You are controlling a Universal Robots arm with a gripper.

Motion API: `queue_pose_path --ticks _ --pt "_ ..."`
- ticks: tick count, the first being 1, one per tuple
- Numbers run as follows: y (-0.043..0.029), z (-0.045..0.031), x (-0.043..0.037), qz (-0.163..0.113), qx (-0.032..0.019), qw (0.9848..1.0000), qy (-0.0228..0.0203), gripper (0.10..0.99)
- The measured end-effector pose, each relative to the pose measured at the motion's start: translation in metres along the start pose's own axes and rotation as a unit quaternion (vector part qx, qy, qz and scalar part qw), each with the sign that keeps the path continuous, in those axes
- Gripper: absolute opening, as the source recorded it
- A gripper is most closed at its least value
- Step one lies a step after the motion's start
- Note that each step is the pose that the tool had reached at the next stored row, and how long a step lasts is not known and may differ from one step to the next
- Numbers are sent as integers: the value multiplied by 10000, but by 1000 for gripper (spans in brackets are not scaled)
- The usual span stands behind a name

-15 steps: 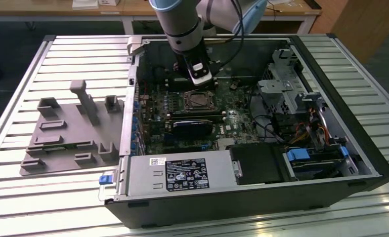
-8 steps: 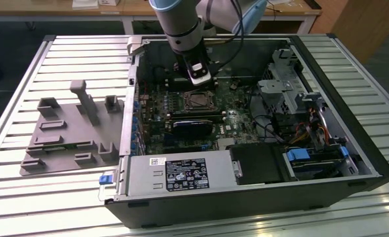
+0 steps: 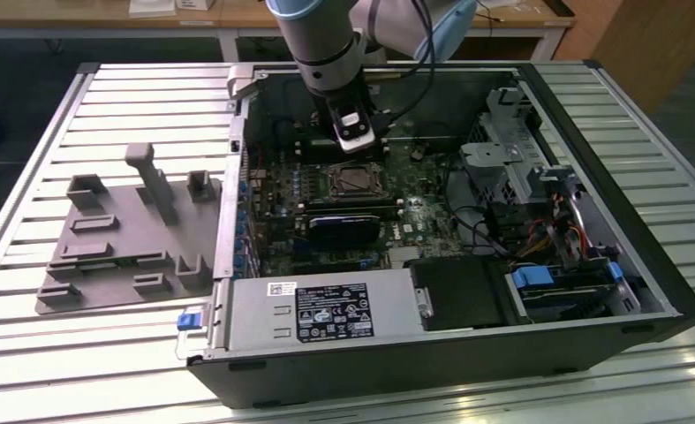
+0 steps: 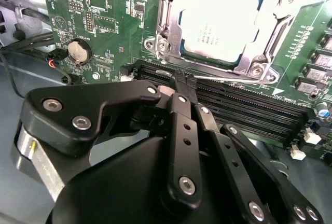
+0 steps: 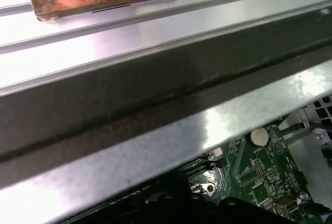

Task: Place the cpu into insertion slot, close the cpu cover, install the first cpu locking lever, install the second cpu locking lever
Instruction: 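Install the first cpu locking lever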

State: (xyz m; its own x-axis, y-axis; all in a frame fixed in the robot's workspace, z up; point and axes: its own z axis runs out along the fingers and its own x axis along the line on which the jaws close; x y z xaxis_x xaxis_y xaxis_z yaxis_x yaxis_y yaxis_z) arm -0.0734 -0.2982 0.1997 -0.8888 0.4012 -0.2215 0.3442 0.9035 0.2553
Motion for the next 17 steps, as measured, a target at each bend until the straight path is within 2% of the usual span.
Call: queue_pose_path --ticks 17 --pt "-12 71 18 170 106 9998 -75 106"
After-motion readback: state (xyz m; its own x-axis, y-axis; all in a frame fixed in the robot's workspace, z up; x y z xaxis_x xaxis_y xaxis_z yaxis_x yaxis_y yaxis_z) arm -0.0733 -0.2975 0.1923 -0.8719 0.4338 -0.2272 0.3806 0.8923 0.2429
